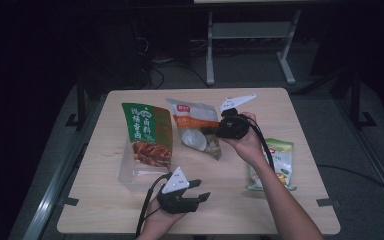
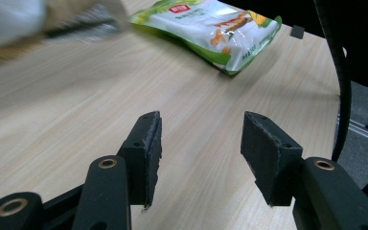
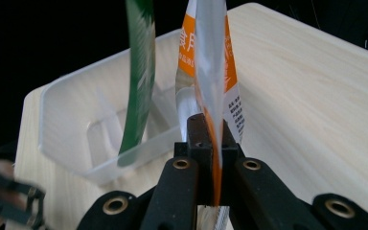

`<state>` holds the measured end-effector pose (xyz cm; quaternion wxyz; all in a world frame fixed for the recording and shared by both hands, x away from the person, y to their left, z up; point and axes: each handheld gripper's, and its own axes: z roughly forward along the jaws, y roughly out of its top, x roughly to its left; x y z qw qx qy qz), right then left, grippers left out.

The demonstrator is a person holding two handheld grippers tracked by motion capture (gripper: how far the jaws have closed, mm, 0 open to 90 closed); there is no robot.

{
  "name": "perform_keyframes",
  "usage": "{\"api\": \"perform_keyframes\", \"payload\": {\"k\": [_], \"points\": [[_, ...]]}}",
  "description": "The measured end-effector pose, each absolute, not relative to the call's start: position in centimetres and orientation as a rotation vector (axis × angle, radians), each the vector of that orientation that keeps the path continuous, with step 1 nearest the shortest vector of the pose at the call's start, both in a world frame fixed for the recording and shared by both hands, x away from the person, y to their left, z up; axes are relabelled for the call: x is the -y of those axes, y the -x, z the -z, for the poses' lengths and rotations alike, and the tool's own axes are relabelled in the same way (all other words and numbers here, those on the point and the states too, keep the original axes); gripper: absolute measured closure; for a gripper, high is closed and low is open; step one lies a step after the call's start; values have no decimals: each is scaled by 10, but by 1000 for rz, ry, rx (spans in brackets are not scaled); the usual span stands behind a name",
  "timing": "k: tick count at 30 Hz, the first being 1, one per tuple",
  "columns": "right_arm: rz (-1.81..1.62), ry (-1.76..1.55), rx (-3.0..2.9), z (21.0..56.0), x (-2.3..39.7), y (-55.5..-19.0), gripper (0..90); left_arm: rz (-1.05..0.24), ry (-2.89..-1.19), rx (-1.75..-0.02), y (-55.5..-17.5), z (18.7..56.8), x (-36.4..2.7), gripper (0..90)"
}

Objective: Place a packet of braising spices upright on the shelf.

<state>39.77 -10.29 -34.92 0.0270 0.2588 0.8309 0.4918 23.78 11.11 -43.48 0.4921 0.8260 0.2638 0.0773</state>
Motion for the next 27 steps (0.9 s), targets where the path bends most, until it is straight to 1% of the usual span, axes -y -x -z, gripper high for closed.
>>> {"api": "perform_keyframes", "payload": {"k": [7, 19, 27], "points": [[-1561, -781, -2559, 344, 85, -418, 900, -169, -2021, -620, -237, 437, -109, 482], [-1587, -666, -2577, 325, 33, -434, 899, -154, -2022, -601, -234, 437, -105, 477], [-1610, -681, -2607, 332, 0, -449, 899, -150, -2044, -589, -232, 439, -104, 472]]}}
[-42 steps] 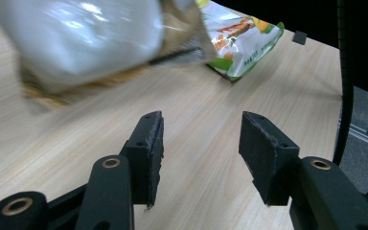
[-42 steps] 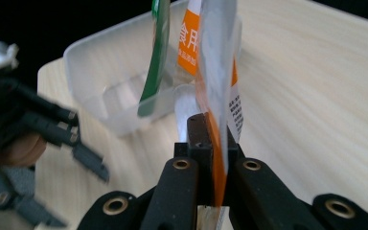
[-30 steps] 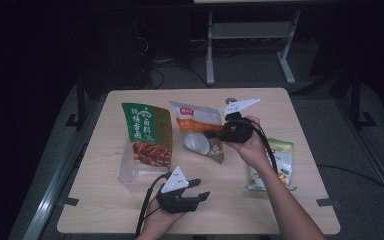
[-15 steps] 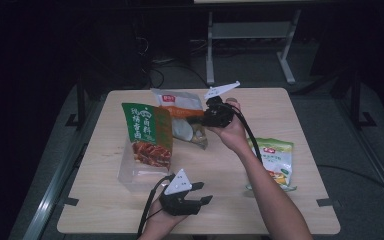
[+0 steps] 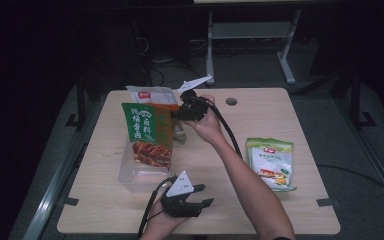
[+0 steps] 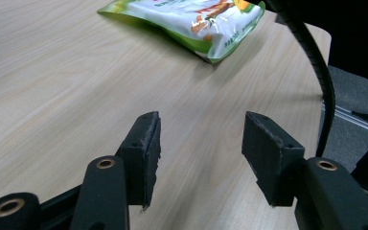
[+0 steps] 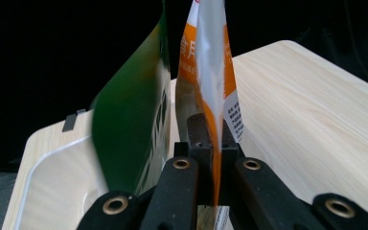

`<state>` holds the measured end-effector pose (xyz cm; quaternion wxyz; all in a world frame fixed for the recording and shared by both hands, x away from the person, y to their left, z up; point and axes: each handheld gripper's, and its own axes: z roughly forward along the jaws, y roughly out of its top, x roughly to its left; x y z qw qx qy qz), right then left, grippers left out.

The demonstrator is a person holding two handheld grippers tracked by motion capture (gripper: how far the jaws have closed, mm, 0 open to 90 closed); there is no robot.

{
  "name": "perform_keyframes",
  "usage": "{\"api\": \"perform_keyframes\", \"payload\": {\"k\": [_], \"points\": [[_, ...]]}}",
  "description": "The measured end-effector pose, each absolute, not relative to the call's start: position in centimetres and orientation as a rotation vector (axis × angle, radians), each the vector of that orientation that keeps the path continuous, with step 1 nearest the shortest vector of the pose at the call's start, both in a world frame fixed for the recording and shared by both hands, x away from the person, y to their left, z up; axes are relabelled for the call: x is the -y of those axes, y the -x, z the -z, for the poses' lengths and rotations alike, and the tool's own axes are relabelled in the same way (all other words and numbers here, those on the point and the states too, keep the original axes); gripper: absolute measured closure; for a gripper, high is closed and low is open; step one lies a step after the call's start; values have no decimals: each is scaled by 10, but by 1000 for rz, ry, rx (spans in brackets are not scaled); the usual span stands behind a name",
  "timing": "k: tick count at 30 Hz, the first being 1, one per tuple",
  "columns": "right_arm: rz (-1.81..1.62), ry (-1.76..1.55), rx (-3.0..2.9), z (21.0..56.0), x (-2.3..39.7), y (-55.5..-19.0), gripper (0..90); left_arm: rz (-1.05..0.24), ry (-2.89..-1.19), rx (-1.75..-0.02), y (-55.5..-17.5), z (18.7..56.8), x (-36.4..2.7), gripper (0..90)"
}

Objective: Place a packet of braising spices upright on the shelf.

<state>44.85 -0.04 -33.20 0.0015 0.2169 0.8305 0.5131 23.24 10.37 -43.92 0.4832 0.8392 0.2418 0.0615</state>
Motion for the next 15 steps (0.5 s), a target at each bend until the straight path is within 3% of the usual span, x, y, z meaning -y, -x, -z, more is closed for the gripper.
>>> {"api": "perform_keyframes", "payload": {"k": [15], "points": [[-1646, -714, -2624, 370, -39, -470, 899, -166, -2059, -560, -231, 438, -103, 461]]}}
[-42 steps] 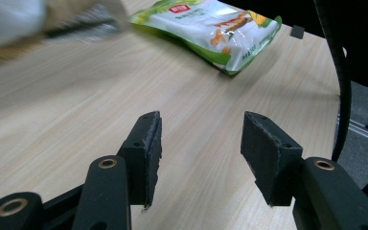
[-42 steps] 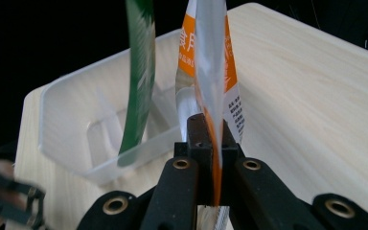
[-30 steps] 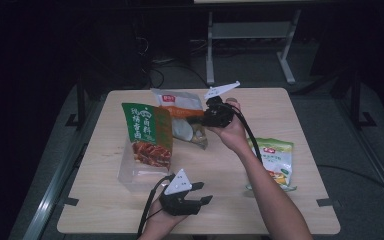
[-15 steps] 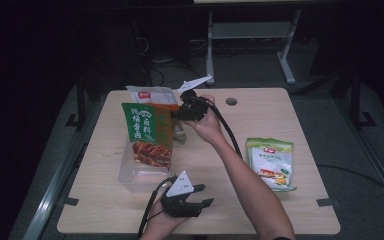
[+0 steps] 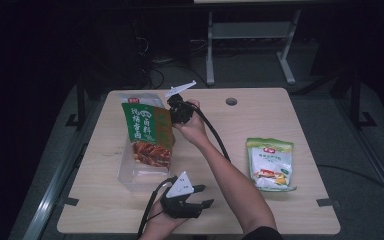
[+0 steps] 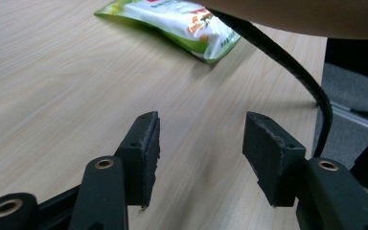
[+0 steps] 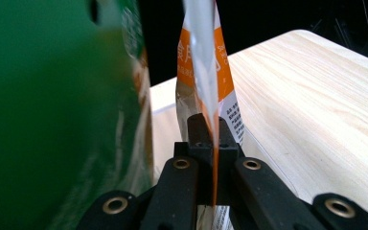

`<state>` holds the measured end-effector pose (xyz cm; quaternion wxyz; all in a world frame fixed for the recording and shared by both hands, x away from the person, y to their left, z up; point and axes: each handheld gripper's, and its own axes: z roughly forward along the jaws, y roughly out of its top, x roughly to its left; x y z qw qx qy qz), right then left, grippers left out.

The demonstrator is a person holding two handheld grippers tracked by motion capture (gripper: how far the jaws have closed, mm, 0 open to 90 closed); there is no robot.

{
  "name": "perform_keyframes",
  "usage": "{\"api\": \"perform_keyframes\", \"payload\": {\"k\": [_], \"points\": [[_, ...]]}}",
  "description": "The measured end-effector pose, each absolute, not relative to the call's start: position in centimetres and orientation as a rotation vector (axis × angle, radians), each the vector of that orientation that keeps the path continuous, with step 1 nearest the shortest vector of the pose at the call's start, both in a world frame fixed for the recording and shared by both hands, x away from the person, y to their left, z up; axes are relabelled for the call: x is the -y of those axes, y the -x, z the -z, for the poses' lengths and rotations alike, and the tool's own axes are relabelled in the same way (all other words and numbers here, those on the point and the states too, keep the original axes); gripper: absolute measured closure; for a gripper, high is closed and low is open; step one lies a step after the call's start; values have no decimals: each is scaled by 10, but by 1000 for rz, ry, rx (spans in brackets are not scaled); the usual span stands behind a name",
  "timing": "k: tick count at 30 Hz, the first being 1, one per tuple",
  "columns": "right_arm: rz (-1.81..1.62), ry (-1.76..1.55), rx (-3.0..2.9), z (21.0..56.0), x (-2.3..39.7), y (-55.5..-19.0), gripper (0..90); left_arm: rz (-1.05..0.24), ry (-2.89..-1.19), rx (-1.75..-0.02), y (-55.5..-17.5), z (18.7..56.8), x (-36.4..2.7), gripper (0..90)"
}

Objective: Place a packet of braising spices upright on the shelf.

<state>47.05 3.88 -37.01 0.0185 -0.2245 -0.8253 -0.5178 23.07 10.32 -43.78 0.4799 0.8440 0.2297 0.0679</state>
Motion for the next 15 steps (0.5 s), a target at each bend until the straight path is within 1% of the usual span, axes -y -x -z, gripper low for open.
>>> {"api": "perform_keyframes", "payload": {"k": [4, 12, 13, 15], "points": [[1583, 700, 2580, 382, -46, -472, 899, -174, -2061, -553, -230, 436, -104, 458], [1578, 716, 2577, 389, -52, -468, 889, -176, -2071, -548, -229, 437, -102, 456], [1575, 718, 2581, 389, -52, -468, 879, -180, -2076, -542, -229, 437, -102, 454], [1554, 732, 2576, 387, -50, -467, 804, -180, -2075, -542, -229, 437, -102, 452]]}}
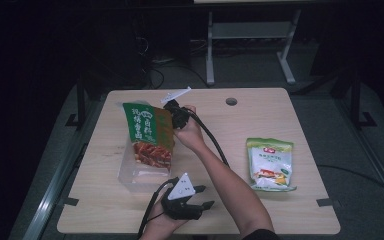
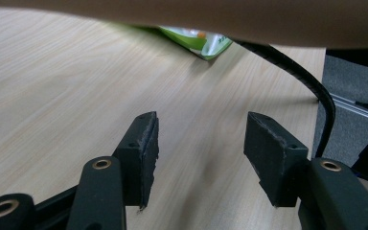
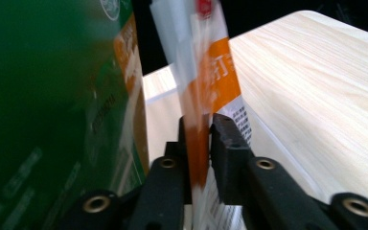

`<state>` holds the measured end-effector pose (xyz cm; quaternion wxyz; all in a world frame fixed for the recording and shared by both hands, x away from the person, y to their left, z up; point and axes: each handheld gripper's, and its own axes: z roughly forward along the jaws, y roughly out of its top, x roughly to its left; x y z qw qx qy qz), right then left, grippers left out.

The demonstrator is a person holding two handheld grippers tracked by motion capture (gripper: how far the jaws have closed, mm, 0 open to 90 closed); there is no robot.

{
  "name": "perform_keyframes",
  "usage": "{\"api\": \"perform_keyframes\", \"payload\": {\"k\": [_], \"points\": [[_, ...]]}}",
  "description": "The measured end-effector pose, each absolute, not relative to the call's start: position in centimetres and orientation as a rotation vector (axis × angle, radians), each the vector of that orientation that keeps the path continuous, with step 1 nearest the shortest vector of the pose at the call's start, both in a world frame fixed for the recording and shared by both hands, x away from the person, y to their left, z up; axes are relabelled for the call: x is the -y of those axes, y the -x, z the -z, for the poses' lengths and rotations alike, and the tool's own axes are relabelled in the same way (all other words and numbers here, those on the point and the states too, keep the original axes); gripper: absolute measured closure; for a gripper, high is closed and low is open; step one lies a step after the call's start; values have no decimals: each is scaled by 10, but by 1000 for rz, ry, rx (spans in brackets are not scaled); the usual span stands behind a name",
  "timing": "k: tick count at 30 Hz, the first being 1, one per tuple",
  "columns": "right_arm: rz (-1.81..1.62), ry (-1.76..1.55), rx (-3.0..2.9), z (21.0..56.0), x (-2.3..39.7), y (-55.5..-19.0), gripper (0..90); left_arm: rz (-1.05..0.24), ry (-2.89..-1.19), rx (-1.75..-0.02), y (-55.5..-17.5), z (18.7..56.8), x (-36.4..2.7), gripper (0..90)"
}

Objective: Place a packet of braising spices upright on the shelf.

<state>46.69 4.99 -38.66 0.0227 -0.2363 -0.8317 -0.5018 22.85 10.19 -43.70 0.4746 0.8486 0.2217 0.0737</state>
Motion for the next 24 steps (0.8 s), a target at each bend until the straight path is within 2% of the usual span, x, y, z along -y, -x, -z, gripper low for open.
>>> {"api": "perform_keyframes", "payload": {"k": [5, 10, 16, 17, 18, 24], "points": [[1509, 746, 2605, 384, -39, -468, 719, -177, -2077, -543, -229, 437, -102, 450], [1411, 765, 2624, 391, -23, -461, 700, -170, -2080, -544, -229, 438, -101, 447], [1333, 755, 2674, 404, -20, -452, 788, -168, -2081, -543, -229, 437, -100, 446], [1327, 750, 2685, 403, -21, -452, 852, -168, -2079, -543, -229, 438, -100, 446], [1320, 718, 2715, 403, -21, -453, 872, -168, -2080, -543, -229, 438, -100, 446], [1279, 700, 2754, 402, -23, -451, 900, -166, -2077, -549, -230, 438, -100, 446]]}}
